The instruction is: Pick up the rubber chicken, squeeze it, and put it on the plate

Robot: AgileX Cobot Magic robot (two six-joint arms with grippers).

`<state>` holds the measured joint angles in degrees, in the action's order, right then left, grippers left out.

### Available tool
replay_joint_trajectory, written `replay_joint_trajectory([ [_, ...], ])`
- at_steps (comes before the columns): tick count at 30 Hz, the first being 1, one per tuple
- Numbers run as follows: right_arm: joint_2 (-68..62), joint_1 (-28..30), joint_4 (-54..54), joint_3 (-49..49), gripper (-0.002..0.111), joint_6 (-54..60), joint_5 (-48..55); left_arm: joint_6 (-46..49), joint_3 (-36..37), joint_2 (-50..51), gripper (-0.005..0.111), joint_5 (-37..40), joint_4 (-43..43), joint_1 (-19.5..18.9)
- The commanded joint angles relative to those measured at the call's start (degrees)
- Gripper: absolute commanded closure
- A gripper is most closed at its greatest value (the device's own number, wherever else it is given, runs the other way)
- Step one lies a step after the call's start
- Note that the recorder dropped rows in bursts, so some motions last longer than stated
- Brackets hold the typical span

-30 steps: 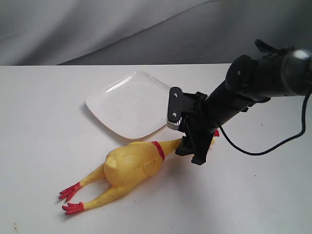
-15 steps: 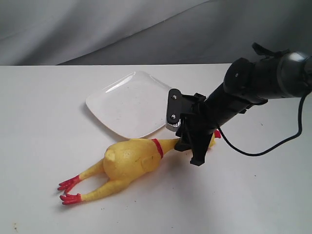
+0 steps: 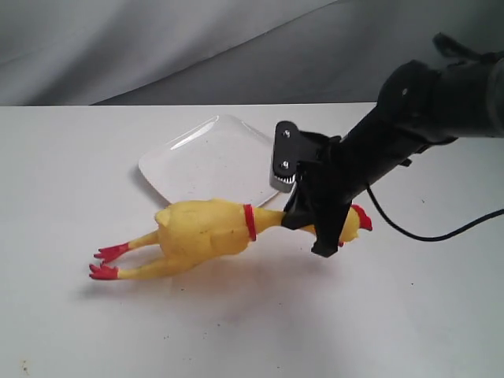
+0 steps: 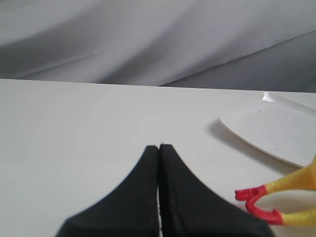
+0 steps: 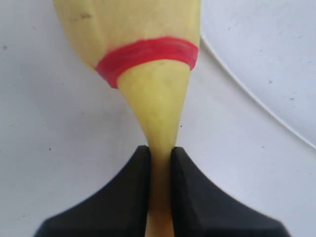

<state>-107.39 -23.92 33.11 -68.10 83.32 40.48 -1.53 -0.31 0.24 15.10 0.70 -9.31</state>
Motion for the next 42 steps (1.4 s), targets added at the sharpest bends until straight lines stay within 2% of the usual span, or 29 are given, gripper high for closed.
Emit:
replay_joint_trajectory([
  [1,8.6,-0.2,0.5,0.0,0.108,-5.3,3.4,0.0,0.3,-0.2,0.107,0.1,0.2,0.0],
  [11,26.0,-0.2,0.5,0.0,0.108,-17.0,14.6,0.0,0.3,-0.2,0.107,0.1,0.2,0.0],
  [17,28.5,-0.2,0.3,2.3,0.108,-18.3,15.3,0.0,0.3,-0.2,0.107,0.1,0.2,0.0],
  [22,28.5,-0.2,-0.1,4.3,0.108,-17.8,14.1,0.3,0.3,-0.2,0.107,-10.9,-0.4,0.0],
  [27,28.5,-0.2,1.5,4.3,0.108,-17.8,14.1,0.3,0.3,-0.2,0.107,-13.5,-0.4,0.0],
  [29,28.5,-0.2,1.8,4.3,0.108,-17.8,14.1,-0.4,0.3,-0.2,0.107,-17.3,0.7,0.0],
  [33,28.5,-0.2,1.8,4.3,0.108,-17.8,13.9,-8.3,0.3,-0.2,0.107,-27.7,3.6,0.0],
  [36,28.5,-0.2,2.2,4.3,0.108,-17.8,13.4,-22.5,0.3,-0.2,0.107,-30.2,2.7,0.0],
  [39,28.5,-0.2,2.6,4.3,0.108,-17.8,13.3,-31.3,0.3,-0.2,0.107,-30.2,-5.6,0.0],
  [42,28.5,-0.2,3.3,4.3,0.108,-17.8,13.3,-39.5,0.3,-0.2,0.106,-32.8,-20.4,0.0],
])
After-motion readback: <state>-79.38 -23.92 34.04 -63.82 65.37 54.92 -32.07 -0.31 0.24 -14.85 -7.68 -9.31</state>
